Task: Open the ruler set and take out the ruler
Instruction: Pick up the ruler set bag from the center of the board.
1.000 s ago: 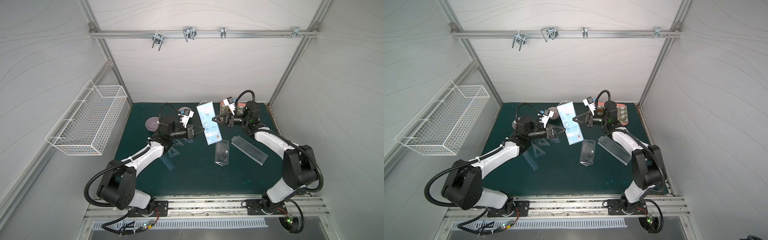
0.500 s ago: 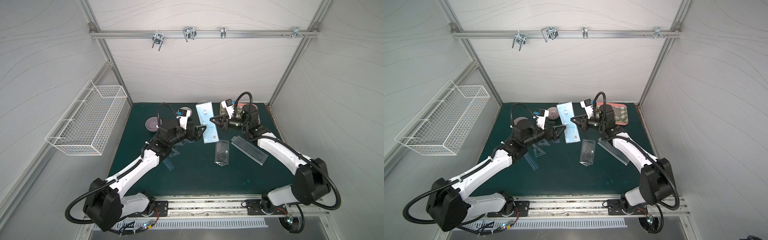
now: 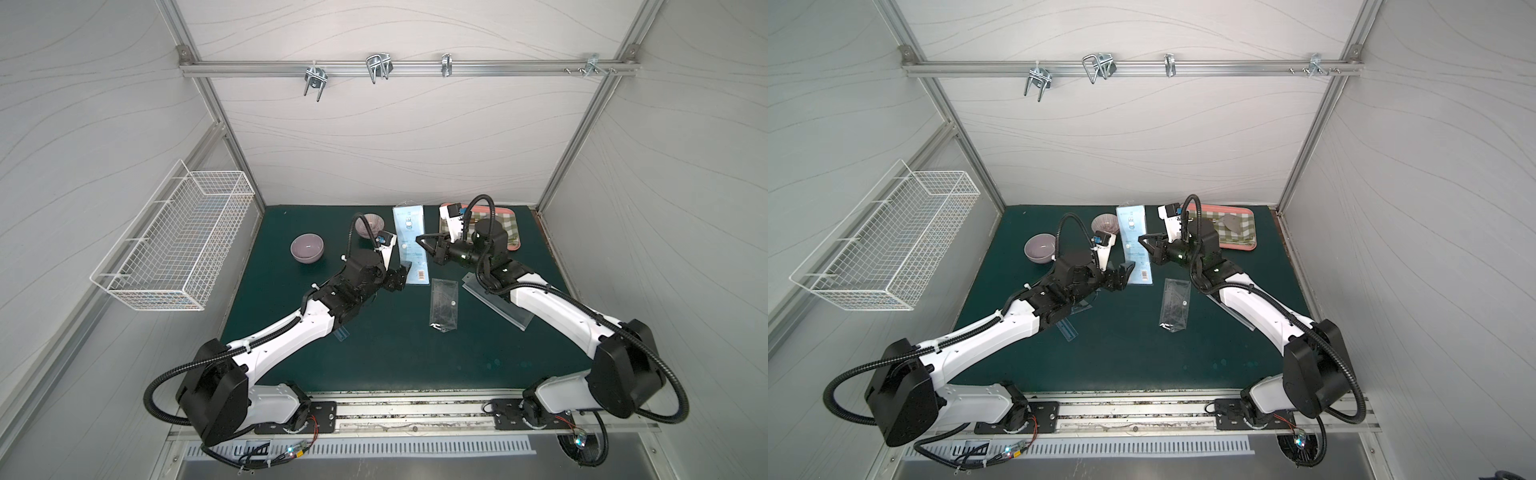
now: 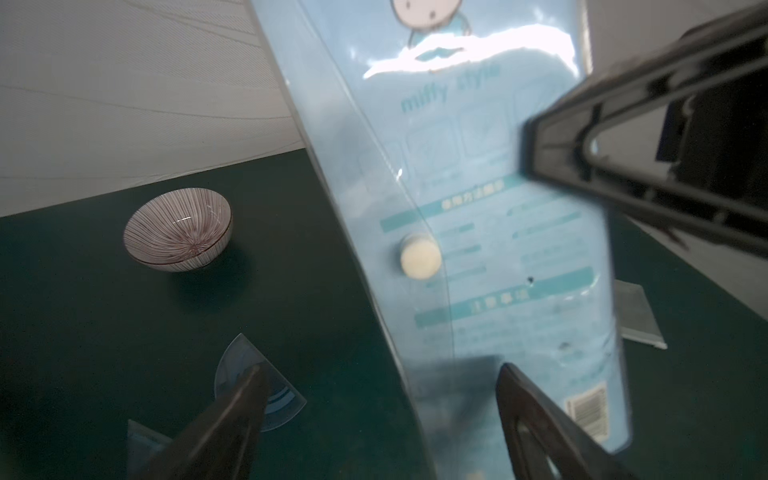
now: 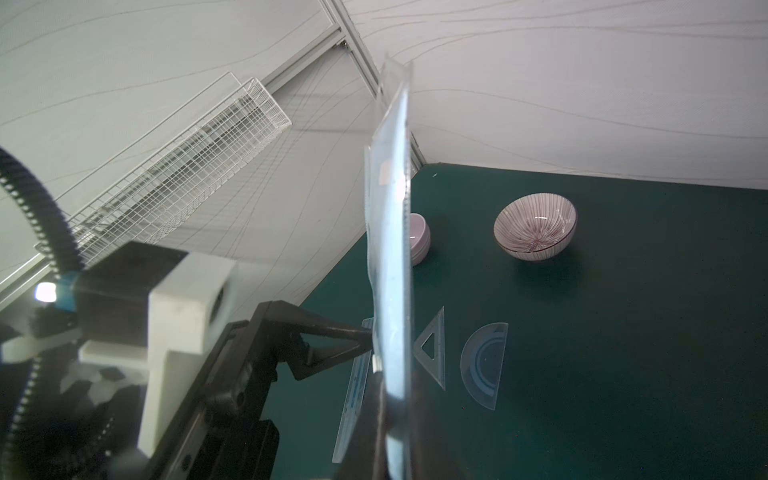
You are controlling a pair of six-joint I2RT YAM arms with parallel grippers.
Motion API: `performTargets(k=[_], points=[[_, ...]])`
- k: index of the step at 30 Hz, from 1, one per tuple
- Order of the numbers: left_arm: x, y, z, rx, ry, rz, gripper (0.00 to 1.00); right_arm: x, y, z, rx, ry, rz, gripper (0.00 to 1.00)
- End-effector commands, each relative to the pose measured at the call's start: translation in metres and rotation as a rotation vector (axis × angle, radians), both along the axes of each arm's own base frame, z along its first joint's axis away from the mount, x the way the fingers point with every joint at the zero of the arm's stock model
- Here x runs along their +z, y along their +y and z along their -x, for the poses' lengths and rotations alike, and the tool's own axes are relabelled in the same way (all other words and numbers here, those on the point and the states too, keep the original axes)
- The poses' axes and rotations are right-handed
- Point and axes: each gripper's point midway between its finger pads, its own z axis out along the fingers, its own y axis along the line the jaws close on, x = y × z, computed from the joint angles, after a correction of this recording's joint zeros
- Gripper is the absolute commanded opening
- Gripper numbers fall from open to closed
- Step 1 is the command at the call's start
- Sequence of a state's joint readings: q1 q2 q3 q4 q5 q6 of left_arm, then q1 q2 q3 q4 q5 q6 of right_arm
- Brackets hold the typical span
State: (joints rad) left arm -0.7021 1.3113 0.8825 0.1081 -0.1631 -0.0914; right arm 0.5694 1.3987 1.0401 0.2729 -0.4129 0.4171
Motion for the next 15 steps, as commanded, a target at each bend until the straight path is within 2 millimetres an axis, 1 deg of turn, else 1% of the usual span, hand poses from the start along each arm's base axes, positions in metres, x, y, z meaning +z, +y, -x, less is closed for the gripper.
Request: performTargets(k=[1,6,10,15], points=[[0.022,0.003,-0.013,0.071,-0.105,-0.061,0.81,0.023,-0.004,0.003,-0.023,-0.055,-0.042,0.00],[0.027,0.002,-0.016,0.097,-0.160,-0.082,0.76,0.024,-0.003,0.006,-0.012,-0.049,-0.046,0.00],[0.038,0.003,-0.022,0.120,-0.203,-0.107,0.71,0.024,-0.002,0.008,-0.006,-0.045,-0.050,0.00],[0.051,0.002,-0.024,0.125,-0.250,-0.097,0.64,0.025,-0.002,0.008,-0.004,-0.041,-0.049,0.00]])
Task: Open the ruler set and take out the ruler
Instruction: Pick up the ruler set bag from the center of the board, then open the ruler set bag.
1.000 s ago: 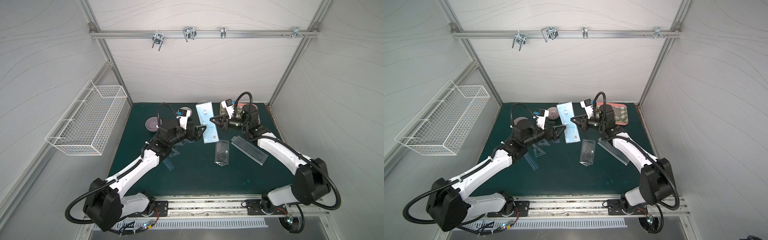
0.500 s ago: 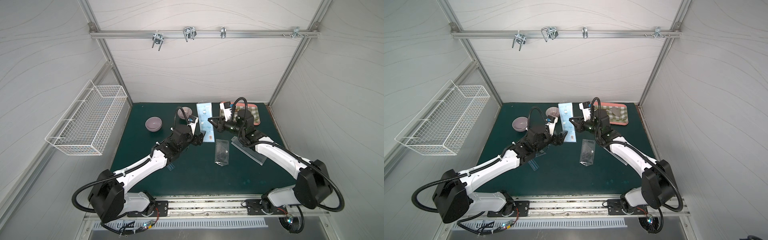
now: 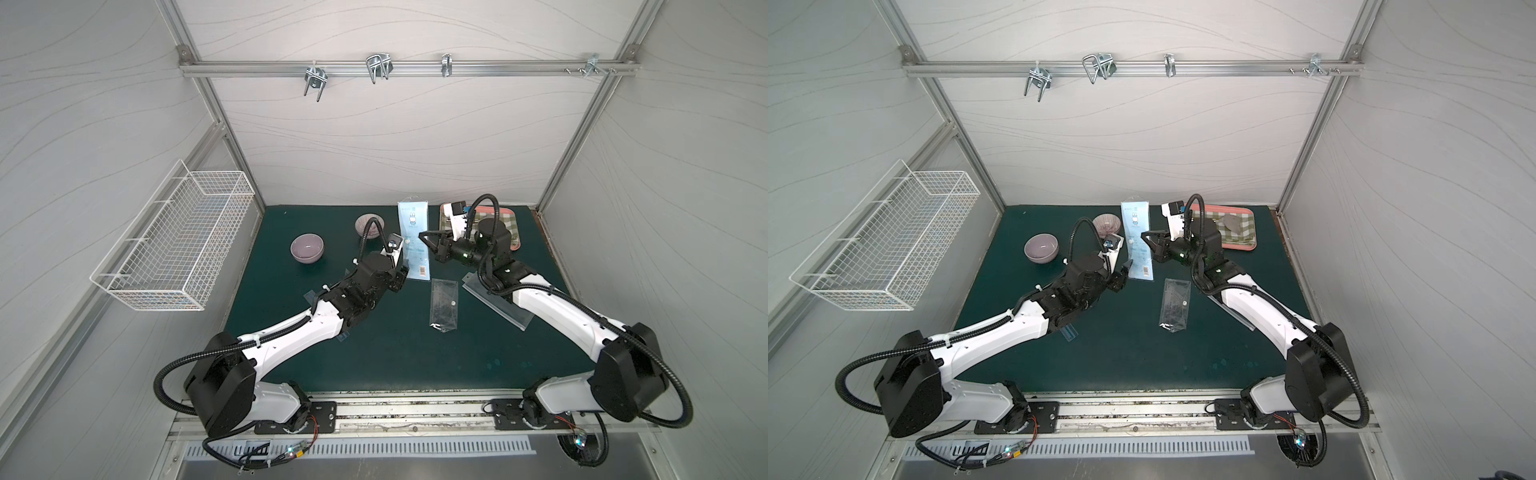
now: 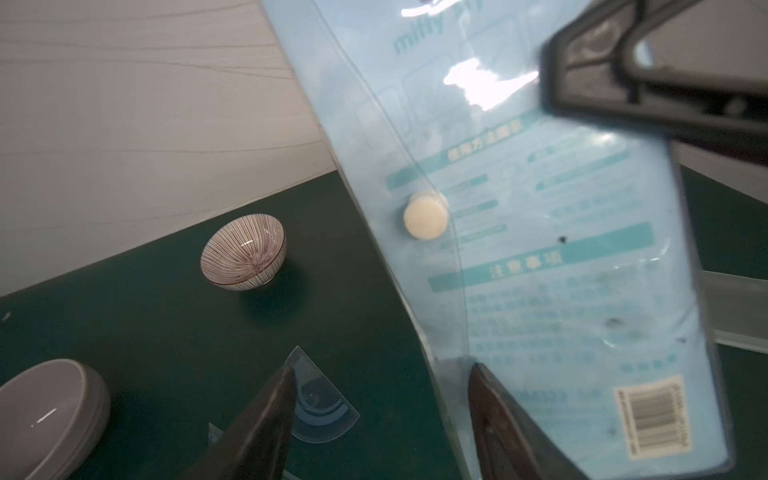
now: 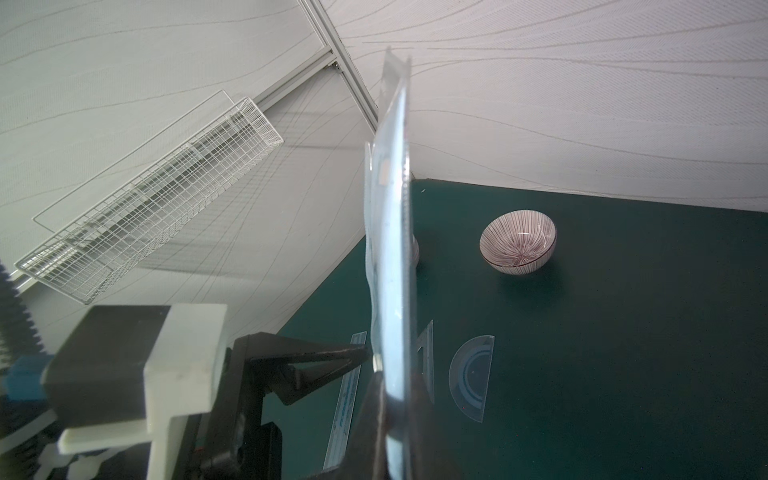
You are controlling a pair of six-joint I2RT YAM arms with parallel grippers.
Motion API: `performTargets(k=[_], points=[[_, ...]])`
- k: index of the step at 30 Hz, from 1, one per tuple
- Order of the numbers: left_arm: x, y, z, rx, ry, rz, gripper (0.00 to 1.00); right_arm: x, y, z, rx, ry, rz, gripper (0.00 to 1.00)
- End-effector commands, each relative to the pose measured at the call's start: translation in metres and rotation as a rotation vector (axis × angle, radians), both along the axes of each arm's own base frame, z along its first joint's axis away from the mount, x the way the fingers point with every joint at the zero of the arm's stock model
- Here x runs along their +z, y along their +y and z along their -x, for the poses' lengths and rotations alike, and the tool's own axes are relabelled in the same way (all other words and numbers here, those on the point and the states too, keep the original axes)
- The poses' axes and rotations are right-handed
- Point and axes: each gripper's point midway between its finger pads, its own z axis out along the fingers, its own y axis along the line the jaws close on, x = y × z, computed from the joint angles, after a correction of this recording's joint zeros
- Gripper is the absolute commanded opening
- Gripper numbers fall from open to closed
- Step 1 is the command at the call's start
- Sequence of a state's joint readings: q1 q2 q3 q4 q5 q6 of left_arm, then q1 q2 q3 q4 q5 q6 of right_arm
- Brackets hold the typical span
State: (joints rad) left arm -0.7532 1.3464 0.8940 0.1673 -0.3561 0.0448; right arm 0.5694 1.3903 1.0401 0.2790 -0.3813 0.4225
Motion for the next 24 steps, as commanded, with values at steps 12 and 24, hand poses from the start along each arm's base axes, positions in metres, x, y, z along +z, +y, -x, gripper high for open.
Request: performTargets(k=[12,24], points=[[0.050,-0.013,-0.026,0.053,-0.164,0.000,0.49,0.020,0.005,0.014,0.043,-0.021,-0.047,0.00],[0.062,-0.018,-0.032,0.053,-0.186,0.006,0.18,0.013,0.007,0.013,0.046,-0.009,-0.034,0.00]])
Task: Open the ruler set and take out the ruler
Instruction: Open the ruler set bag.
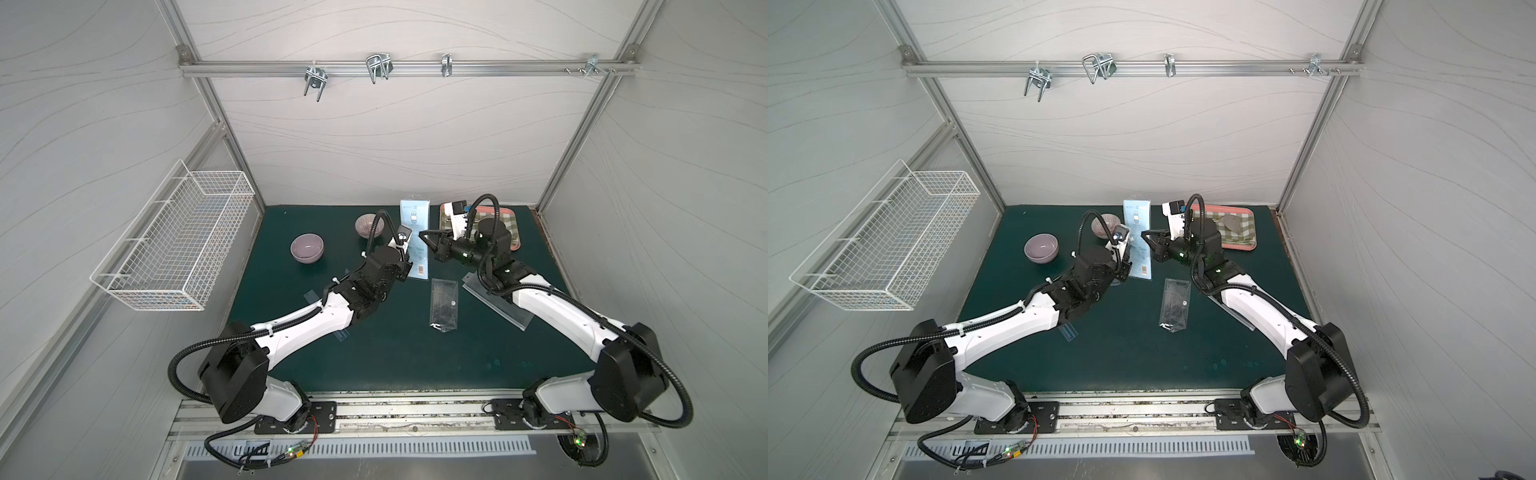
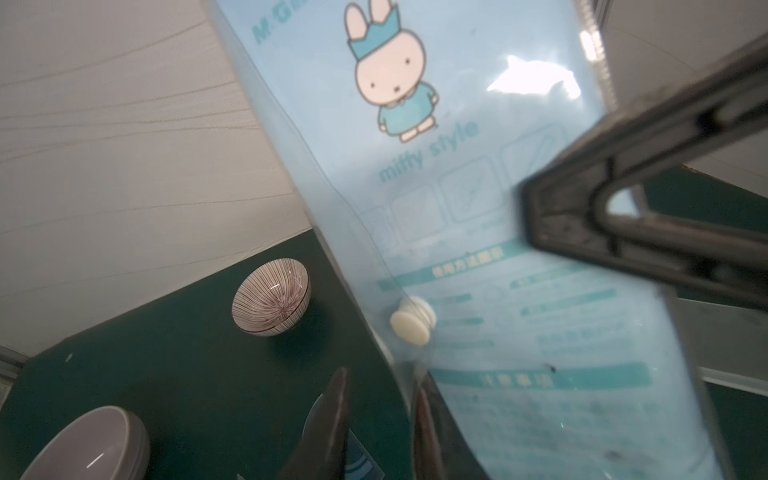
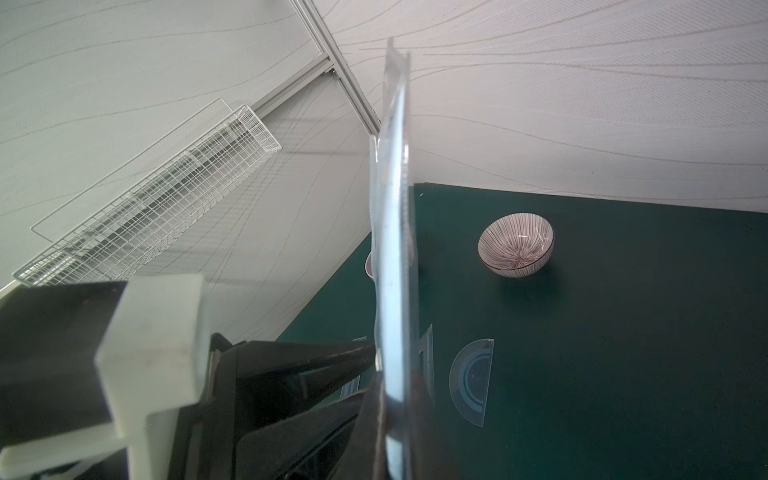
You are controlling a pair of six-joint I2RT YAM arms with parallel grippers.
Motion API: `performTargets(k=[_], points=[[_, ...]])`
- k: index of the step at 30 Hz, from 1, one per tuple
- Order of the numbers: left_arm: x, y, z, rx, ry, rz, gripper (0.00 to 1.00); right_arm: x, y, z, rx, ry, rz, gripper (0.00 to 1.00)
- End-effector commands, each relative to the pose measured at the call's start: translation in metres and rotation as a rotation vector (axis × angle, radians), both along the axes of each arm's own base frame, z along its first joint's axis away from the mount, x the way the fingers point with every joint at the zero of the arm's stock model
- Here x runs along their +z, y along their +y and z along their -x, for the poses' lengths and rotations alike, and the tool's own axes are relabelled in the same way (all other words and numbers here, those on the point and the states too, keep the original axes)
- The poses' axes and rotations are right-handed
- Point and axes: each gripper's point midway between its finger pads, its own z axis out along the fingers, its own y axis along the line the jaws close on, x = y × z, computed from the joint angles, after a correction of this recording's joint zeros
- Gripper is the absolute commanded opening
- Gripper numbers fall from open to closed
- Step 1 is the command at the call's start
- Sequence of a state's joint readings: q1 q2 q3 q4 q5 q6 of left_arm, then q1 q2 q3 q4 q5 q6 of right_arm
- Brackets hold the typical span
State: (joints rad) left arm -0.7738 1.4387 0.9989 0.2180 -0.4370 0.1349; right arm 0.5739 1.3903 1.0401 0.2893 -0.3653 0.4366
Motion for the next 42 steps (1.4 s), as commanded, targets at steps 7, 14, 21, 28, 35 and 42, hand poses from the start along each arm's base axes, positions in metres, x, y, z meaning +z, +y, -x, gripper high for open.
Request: performTargets(k=[7,14,21,28,35,42], points=[[0.040,0.002,-0.007,0.022,-0.092,0.074,0.00,0.006,0.000,0.012,0.032,-0.020,0.004,0.00],[0.045,0.012,-0.001,-0.031,-0.032,0.185,0.00,-0.001,-0.017,0.004,-0.010,-0.007,0.014,0.00],[0.052,0.028,0.004,-0.097,0.019,0.302,0.00,-0.006,-0.033,-0.003,-0.025,0.013,-0.008,0.00],[0.058,0.028,0.010,-0.204,0.082,0.417,0.00,-0.013,-0.039,-0.011,-0.018,0.046,-0.034,0.00],[0.064,0.032,0.012,-0.251,0.157,0.476,0.00,-0.037,-0.039,-0.029,-0.029,0.093,-0.003,0.38],[0.061,0.043,0.011,-0.195,0.214,0.438,0.00,-0.047,-0.045,-0.032,-0.058,0.119,0.062,0.53]])
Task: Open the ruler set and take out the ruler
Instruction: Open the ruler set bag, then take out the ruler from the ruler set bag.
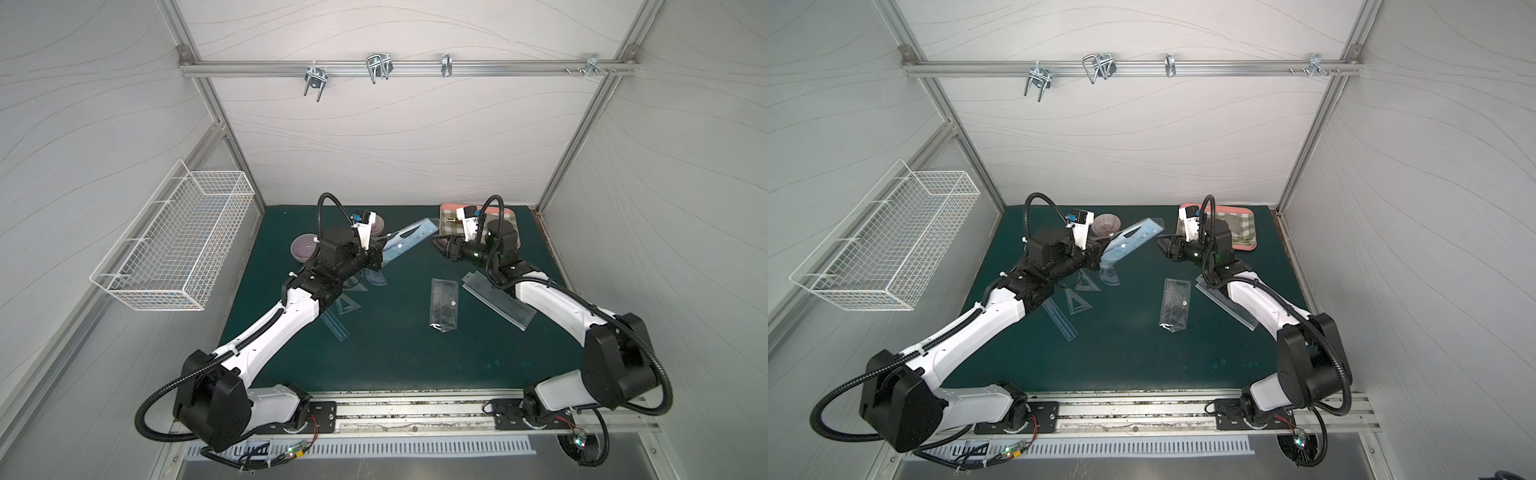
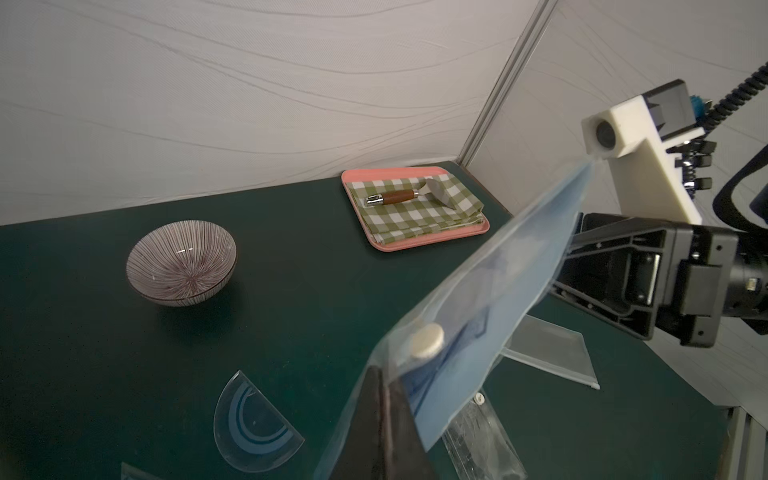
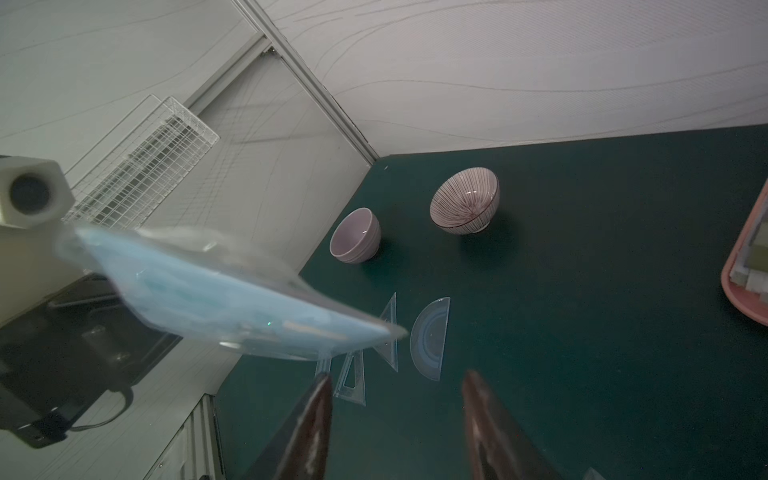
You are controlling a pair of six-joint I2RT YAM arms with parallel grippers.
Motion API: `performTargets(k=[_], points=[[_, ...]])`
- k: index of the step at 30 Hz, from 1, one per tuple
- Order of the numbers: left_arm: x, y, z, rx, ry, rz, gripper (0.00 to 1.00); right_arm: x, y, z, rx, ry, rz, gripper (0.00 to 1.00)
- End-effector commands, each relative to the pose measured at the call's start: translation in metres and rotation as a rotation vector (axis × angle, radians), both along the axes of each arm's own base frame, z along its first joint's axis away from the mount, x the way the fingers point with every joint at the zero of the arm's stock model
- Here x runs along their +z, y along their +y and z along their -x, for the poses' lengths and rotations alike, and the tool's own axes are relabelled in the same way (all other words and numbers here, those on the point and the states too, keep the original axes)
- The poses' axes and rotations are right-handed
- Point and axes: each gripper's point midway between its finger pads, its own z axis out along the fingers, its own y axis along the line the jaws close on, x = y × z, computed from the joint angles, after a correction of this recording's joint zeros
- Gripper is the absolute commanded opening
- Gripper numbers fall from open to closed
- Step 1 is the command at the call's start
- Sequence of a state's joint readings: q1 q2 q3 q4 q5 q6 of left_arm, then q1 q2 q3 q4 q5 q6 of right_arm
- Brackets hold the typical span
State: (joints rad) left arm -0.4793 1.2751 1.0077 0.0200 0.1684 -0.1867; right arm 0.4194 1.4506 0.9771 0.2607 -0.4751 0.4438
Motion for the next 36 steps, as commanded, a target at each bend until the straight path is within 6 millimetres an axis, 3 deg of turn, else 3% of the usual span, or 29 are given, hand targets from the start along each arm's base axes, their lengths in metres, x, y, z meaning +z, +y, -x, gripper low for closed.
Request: performTargets(k=[1,4,8,11,18,28,36], points=[[0.035,0.003,0.000,0.011,-0.041,0.023,0.00,0.015,-0.001,0.001,-0.001,-0.032,0.014,0.52],[0.025,0.008,-0.004,0.055,0.009,0.005,0.00,0.023,0.005,0.010,0.017,-0.031,0.022,0.44],[0.006,0.015,-0.011,0.118,0.084,-0.019,0.00,0.036,0.022,0.027,0.062,-0.038,0.023,0.10],[-0.006,0.015,-0.013,0.134,0.114,-0.028,0.00,0.045,0.039,0.037,0.105,-0.035,0.007,0.00],[-0.031,0.017,-0.016,0.198,0.178,-0.033,0.00,0.056,0.066,0.032,0.116,0.006,-0.030,0.00],[-0.034,0.008,-0.019,0.267,0.188,-0.078,0.00,0.027,0.097,0.013,0.084,0.187,0.028,0.00],[-0.033,0.008,-0.023,0.304,0.190,-0.044,0.00,0.007,0.099,0.016,0.072,0.262,0.110,0.00]])
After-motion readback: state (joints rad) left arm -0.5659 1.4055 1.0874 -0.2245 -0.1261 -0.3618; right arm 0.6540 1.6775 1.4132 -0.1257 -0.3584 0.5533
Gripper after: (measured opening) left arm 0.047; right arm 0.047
